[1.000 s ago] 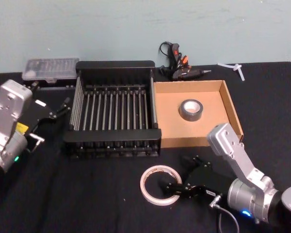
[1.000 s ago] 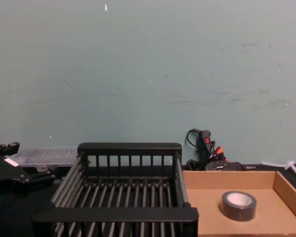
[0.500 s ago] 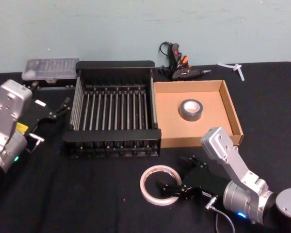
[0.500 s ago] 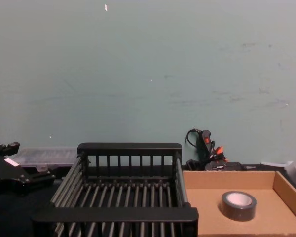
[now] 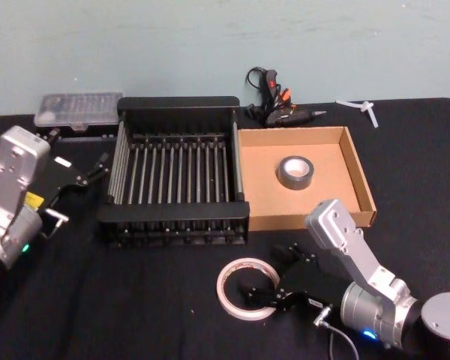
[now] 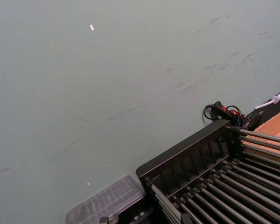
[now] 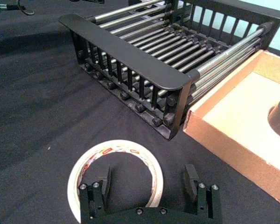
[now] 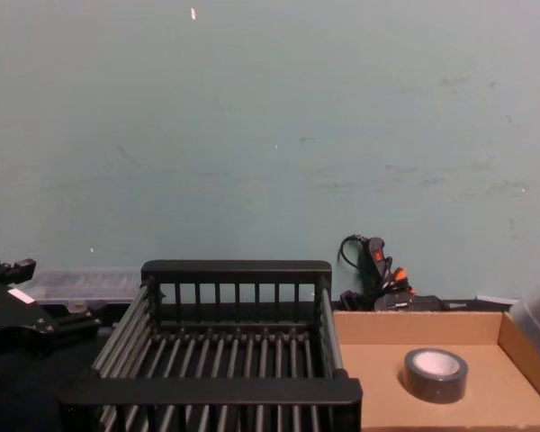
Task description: Pick up the white tape and place it into the black box , Pick up the silver tape and place it into the brown box.
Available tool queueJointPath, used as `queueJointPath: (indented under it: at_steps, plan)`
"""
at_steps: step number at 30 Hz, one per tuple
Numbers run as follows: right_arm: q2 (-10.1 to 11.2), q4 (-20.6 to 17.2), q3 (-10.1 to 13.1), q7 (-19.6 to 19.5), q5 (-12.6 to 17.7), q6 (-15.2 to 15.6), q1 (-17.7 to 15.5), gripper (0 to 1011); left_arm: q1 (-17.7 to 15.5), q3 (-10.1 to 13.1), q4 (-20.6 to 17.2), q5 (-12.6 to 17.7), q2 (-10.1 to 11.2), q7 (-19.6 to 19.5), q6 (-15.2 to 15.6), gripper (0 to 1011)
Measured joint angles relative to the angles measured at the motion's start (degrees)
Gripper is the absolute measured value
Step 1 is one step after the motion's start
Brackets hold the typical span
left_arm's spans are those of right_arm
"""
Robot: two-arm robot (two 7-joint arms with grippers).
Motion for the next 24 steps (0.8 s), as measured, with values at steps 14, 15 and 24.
queueJointPath:
  at_steps: [14, 15, 24]
  plan:
    - [-0.7, 1.0, -0.3, -0.1, -1.0, 0.1, 0.6, 1002, 0.0, 0.0, 0.0, 0.0, 0.0, 0.0, 0.0, 1001]
    - [-0.7, 1.1, -0.3, -0.1, -1.0, 0.1, 0.6, 1002, 0.0, 0.0, 0.0, 0.0, 0.0, 0.0, 0.0, 1001]
    - [-1.0, 1.4, -0.2, -0.2, -1.5, 0.2, 0.7, 1002, 0.0, 0.0, 0.0, 0.0, 0.0, 0.0, 0.0, 1001]
